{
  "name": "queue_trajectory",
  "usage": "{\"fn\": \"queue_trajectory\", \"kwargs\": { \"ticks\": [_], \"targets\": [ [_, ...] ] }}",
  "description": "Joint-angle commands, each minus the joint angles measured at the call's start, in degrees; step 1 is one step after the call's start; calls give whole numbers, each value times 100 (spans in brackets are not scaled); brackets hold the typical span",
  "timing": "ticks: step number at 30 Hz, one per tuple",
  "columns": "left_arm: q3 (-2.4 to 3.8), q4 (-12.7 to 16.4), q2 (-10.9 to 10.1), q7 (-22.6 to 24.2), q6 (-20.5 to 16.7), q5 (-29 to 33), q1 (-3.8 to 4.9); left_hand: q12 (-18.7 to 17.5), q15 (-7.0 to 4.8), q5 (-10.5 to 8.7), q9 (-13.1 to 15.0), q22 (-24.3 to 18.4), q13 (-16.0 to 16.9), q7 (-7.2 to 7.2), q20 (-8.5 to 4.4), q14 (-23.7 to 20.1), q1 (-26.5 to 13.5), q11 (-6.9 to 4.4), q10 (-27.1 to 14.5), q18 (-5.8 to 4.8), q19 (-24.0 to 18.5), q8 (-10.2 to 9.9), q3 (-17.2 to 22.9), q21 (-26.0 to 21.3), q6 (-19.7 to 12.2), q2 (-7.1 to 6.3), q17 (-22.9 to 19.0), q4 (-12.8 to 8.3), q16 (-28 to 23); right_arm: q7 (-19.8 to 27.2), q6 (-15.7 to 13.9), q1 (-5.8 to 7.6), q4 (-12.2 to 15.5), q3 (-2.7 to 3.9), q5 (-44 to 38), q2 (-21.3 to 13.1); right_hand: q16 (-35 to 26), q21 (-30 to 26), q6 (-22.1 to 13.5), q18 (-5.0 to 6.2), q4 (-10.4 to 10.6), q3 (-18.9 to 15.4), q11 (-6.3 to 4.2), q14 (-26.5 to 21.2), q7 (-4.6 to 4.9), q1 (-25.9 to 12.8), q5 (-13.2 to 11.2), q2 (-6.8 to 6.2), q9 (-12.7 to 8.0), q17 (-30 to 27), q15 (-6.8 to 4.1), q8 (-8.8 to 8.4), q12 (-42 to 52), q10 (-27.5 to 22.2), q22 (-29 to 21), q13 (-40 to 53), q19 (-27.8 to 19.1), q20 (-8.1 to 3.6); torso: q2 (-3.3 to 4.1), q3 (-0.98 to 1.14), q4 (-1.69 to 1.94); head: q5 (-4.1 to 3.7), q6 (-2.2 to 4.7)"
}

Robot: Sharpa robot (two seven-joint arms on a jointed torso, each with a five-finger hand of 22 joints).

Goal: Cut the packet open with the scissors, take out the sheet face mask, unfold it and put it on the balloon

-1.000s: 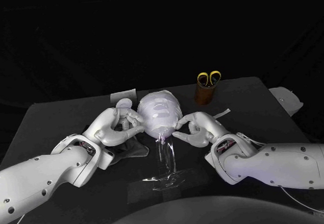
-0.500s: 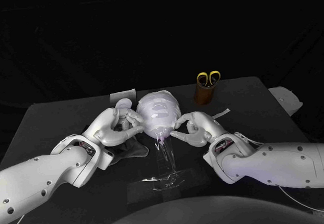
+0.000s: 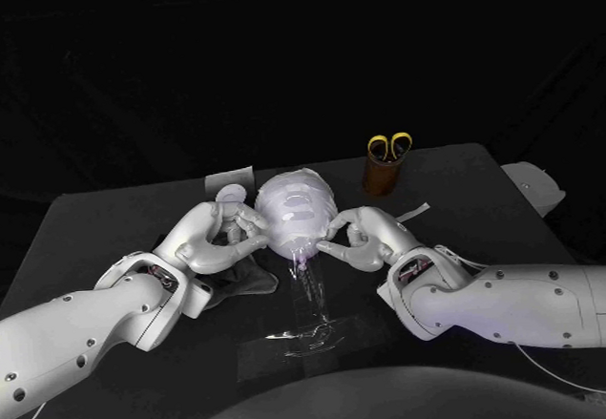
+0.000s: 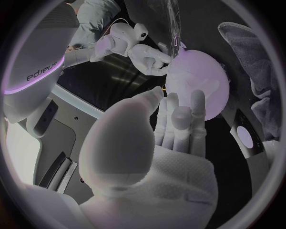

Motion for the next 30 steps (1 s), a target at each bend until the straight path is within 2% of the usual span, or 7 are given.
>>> {"fn": "queue_trajectory", "kwargs": {
  "ticks": [1,14,15,23,25,27,30],
  "targets": [
    [5,19,7,23,69,55,3,19,29,-9,-4,8,8,3,10,2,44,-18,-41,61,21,-10,-4,39,-23,6,-2,-27,20,49,-387,-3,-33,11,-65,34,38,32,-45,79,-9,-40,-28,348,-8,1,-33,83,13,1014,11,72,26,-10,225,543,27,-4,-1,0,1,-3,1],
    [5,25,4,8,75,64,3,32,30,-9,-3,12,15,1,11,0,49,-18,-47,60,18,-2,2,42,-11,19,5,-28,26,-14,-382,-3,-132,20,-62,139,52,79,-63,72,-38,-68,-79,359,-68,141,-36,140,53,1027,-29,368,72,4,267,532,68,-36,-1,-3,3,-11,1],
    [5,26,3,8,76,69,3,32,30,-9,-3,12,15,1,11,0,49,-18,-47,60,18,-2,2,42,-11,19,5,-28,26,-24,-380,-3,-138,20,-62,146,52,79,-56,73,-60,-52,-101,358,-94,222,-39,156,62,1022,-47,460,79,4,275,524,74,-51,0,-3,3,-8,1],
    [5,33,-9,0,75,107,3,40,29,-9,-2,14,20,0,11,-4,54,-19,-52,60,16,3,7,45,-5,28,4,-29,28,-85,-370,-2,-182,24,-66,182,53,76,-93,70,-120,0,-125,358,-119,400,-39,175,49,1020,-71,593,95,4,290,513,81,-74,0,-2,2,-1,1],
    [5,35,-12,-2,74,115,3,40,29,-9,-2,14,20,0,11,-4,54,-19,-52,60,16,3,7,45,-5,28,4,-29,28,-96,-368,-2,-193,24,-66,188,57,102,-93,65,-150,55,-140,362,-133,485,-63,213,38,1024,-83,644,110,12,304,515,98,-84,-1,0,4,9,1],
    [5,37,-17,-3,73,126,3,40,29,-9,-2,14,20,0,11,-4,54,-19,-52,60,16,3,7,45,-5,28,4,-29,28,-105,-367,-2,-202,25,-66,189,62,122,-98,62,-185,173,-163,368,-158,600,-174,304,11,1032,-104,704,128,24,320,516,117,-102,-4,1,6,2,1],
    [5,37,-23,-6,72,138,3,47,29,-9,-2,17,23,0,11,-6,58,-20,-57,60,14,7,13,48,-1,39,5,-28,31,-108,-366,-2,-207,26,-66,187,66,136,-107,58,-227,277,-178,372,-172,692,-198,355,-16,1038,-117,737,142,32,332,518,130,-114,-4,1,2,1,1]
  ]
}}
